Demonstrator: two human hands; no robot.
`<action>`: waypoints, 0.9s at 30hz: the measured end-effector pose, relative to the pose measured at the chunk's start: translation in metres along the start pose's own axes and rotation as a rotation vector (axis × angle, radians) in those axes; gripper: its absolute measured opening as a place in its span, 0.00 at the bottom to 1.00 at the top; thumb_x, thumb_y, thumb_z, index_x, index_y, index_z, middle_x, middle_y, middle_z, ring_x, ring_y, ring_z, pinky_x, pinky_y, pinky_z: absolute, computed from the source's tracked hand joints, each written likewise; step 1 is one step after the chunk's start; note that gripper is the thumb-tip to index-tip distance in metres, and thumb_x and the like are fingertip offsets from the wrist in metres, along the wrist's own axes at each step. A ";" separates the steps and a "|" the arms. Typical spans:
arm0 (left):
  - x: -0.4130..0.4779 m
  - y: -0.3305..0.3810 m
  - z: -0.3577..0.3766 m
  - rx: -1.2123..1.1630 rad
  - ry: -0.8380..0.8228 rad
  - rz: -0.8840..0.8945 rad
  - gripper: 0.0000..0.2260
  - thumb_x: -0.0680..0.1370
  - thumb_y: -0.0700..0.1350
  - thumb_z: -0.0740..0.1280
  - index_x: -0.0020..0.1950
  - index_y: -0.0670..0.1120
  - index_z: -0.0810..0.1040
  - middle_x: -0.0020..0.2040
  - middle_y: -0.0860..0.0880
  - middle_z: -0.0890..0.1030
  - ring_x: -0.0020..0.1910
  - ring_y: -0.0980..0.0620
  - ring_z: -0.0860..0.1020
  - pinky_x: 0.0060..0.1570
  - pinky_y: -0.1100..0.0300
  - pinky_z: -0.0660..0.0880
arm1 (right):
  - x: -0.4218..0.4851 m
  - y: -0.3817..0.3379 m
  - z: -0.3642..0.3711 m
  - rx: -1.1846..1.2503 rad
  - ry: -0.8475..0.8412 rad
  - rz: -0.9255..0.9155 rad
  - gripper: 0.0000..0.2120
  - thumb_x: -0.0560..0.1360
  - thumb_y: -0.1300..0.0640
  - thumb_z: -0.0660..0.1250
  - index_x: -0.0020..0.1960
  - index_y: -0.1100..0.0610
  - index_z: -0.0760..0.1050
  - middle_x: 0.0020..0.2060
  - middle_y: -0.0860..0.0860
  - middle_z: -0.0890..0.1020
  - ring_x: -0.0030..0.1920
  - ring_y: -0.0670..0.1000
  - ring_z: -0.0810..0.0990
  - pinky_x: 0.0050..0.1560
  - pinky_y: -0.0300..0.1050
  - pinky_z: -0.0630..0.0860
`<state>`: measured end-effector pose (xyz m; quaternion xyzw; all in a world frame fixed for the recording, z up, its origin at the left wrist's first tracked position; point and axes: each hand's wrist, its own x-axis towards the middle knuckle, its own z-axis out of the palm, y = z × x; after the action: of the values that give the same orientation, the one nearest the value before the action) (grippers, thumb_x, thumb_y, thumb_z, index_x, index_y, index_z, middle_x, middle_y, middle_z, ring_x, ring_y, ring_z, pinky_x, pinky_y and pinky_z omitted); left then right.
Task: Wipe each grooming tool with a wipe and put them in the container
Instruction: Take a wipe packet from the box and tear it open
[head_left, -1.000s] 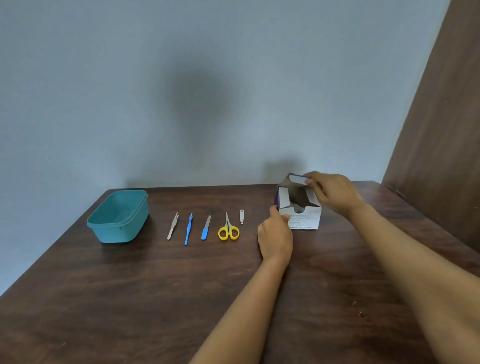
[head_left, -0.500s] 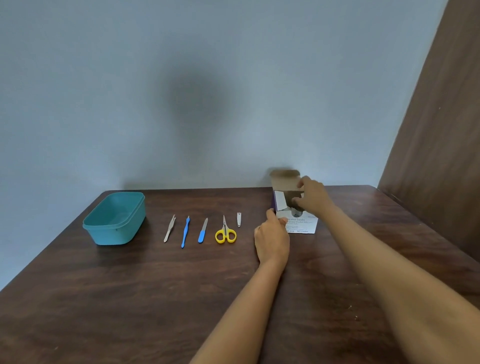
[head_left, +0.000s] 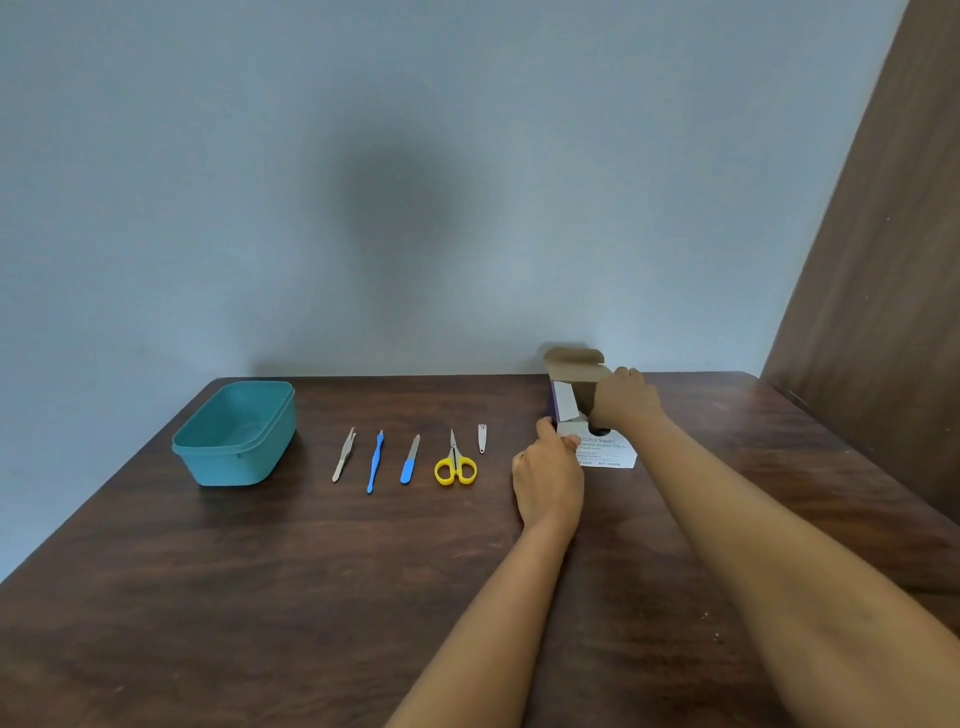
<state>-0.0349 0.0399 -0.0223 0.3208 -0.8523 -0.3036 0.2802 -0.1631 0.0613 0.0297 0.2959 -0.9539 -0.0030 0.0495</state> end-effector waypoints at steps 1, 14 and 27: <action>0.000 0.000 0.001 0.010 0.003 0.003 0.14 0.84 0.47 0.55 0.66 0.42 0.68 0.55 0.41 0.81 0.55 0.40 0.78 0.55 0.50 0.70 | 0.000 0.000 0.001 0.021 0.014 0.009 0.20 0.71 0.58 0.67 0.61 0.61 0.70 0.60 0.57 0.71 0.63 0.57 0.67 0.57 0.46 0.69; 0.002 -0.003 0.009 0.039 0.028 0.043 0.16 0.83 0.48 0.56 0.67 0.42 0.68 0.55 0.43 0.82 0.55 0.43 0.78 0.57 0.51 0.69 | -0.023 0.008 0.001 0.560 0.418 0.123 0.13 0.74 0.56 0.61 0.43 0.65 0.79 0.52 0.60 0.71 0.51 0.60 0.72 0.53 0.53 0.73; -0.017 -0.001 -0.016 -0.855 0.193 -0.052 0.11 0.80 0.48 0.59 0.59 0.51 0.78 0.52 0.52 0.82 0.53 0.54 0.80 0.55 0.55 0.77 | -0.117 -0.029 0.013 1.576 0.580 0.103 0.10 0.77 0.63 0.62 0.38 0.61 0.74 0.29 0.51 0.78 0.30 0.42 0.74 0.34 0.34 0.71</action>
<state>-0.0129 0.0466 -0.0175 0.2241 -0.6115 -0.6045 0.4586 -0.0520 0.1026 0.0045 0.1889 -0.6387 0.7425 0.0718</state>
